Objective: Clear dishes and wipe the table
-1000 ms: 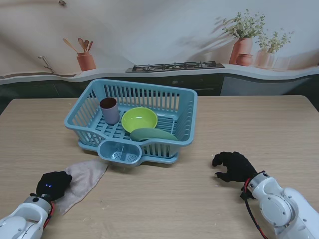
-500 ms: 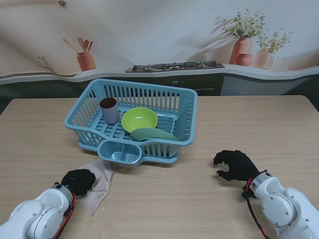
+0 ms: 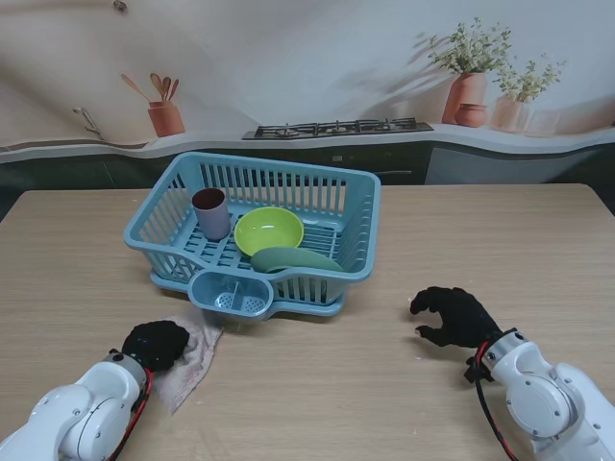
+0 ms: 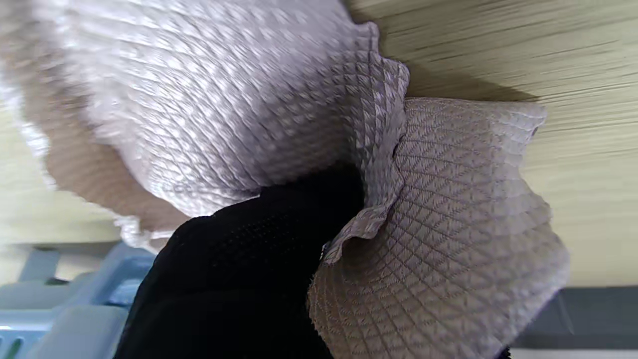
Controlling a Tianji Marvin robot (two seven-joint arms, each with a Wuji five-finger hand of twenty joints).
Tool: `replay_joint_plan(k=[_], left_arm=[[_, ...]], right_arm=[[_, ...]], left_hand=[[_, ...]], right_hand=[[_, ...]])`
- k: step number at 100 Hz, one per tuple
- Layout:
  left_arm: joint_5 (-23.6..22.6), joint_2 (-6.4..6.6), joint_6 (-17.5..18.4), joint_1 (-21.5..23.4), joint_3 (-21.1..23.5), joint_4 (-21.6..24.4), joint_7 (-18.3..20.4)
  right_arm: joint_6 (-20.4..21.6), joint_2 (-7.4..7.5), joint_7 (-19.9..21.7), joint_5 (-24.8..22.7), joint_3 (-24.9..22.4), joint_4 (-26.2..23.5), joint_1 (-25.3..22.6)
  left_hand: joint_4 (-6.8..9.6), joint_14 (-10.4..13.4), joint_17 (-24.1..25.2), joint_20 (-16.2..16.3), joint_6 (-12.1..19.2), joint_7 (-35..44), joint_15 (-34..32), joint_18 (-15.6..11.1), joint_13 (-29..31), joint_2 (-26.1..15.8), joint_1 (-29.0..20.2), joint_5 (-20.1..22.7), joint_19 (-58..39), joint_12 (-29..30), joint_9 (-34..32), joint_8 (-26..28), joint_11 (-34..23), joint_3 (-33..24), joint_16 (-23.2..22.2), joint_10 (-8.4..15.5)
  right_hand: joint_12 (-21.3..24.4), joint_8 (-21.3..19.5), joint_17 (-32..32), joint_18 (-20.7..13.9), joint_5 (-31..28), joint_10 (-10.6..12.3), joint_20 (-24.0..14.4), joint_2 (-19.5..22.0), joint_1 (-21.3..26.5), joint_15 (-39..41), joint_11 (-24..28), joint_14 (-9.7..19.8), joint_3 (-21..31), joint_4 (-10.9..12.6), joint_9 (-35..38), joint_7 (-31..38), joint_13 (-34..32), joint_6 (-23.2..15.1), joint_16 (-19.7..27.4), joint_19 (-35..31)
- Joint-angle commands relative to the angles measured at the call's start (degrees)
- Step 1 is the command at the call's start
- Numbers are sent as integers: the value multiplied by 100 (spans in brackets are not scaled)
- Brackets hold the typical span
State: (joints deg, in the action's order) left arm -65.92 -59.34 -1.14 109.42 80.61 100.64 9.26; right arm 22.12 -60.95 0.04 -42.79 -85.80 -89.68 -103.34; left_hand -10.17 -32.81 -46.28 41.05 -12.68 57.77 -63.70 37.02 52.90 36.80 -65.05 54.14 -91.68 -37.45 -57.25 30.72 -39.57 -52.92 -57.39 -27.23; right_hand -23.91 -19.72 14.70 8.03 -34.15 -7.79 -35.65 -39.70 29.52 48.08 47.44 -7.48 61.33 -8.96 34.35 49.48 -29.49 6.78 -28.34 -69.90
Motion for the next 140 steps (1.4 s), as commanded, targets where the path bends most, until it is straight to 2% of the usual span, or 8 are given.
replay_joint_plan(k=[1, 34, 52, 62, 99, 113, 126, 140], left_arm=[[-94, 19, 22, 206, 158, -187, 20], [-561, -43, 421, 720, 1051, -557, -1330], [-564, -57, 499, 756, 1172, -671, -1596], [-513, -47, 468, 698, 1062, -606, -1357], [276, 43, 82, 105, 132, -34, 625], [658, 98, -112, -192, -283, 124, 1224], [913, 141, -239, -426, -573, 186, 1555], [901, 156, -265, -508, -639, 147, 1635]], right_arm=[[-72, -52, 74, 119, 19, -125, -96], [-119, -77, 131, 358, -34, -290, -205], [-86, -75, 149, 367, -49, -314, -215], [-82, -70, 150, 336, -43, -303, -206], [-69, -69, 90, 233, -66, -240, -193], [-94, -71, 93, 237, -69, -271, -215], [-106, -72, 94, 239, -73, -285, -221], [-119, -73, 90, 231, -84, -301, -232]], left_hand=[[98, -432, 9, 177, -61, -203, -162, -138, -50, -105, -67, -164, -560, 120, 18, -159, -24, 31, -99, 81], [100, -444, 16, 249, -73, -166, -142, -118, -58, -105, -66, -173, -525, 143, 34, -185, -48, 31, -107, 75], [98, -440, 26, 276, -92, -149, -138, -113, -61, -112, -71, -195, -504, 143, 45, -181, -62, 32, -110, 54], [96, -436, 26, 288, -95, -144, -136, -111, -63, -119, -73, -211, -498, 144, 61, -179, -64, 34, -111, 48], [94, -439, 35, 321, -140, -138, -129, -79, -76, -124, -76, -244, -453, 146, 85, -195, -69, 39, -113, 20], [95, -425, 34, 332, -141, -138, -133, -82, -67, -121, -76, -253, -448, 147, 86, -202, -73, 39, -111, 27], [96, -424, 33, 340, -130, -135, -127, -83, -68, -121, -76, -252, -445, 148, 83, -208, -74, 39, -105, 31], [95, -418, 33, 347, -136, -131, -126, -83, -67, -121, -75, -259, -443, 145, 86, -209, -79, 39, -102, 32]], right_hand=[[61, 44, -68, 69, 84, -5, 79, 42, 15, -119, -74, -54, 98, 125, -3, -39, 29, -15, 54, 90], [91, 87, 16, 144, 12, -32, 166, 27, 2, -167, -115, -90, 81, 119, 70, -78, -20, -10, 80, 124], [97, 92, 19, 163, 11, -27, 190, 31, 3, -179, -130, -82, 78, 119, 78, -79, -30, -10, 86, 128], [96, 93, 24, 183, -7, -26, 197, 30, 8, -184, -129, -80, 82, 121, 88, -75, -39, -9, 89, 118], [89, 98, 6, 166, -29, -31, 208, 36, 9, -197, -127, -102, 83, 122, 93, -90, -60, -9, 95, 75], [87, 96, 4, 171, -34, -33, 211, 33, 13, -196, -127, -103, 86, 123, 97, -94, -57, -11, 95, 68], [86, 93, 2, 168, -36, -33, 215, 44, 16, -200, -129, -100, 94, 126, 97, -93, -52, -12, 96, 64], [84, 91, 5, 167, -35, -36, 217, 41, 20, -198, -128, -99, 97, 126, 102, -94, -52, -11, 95, 58]])
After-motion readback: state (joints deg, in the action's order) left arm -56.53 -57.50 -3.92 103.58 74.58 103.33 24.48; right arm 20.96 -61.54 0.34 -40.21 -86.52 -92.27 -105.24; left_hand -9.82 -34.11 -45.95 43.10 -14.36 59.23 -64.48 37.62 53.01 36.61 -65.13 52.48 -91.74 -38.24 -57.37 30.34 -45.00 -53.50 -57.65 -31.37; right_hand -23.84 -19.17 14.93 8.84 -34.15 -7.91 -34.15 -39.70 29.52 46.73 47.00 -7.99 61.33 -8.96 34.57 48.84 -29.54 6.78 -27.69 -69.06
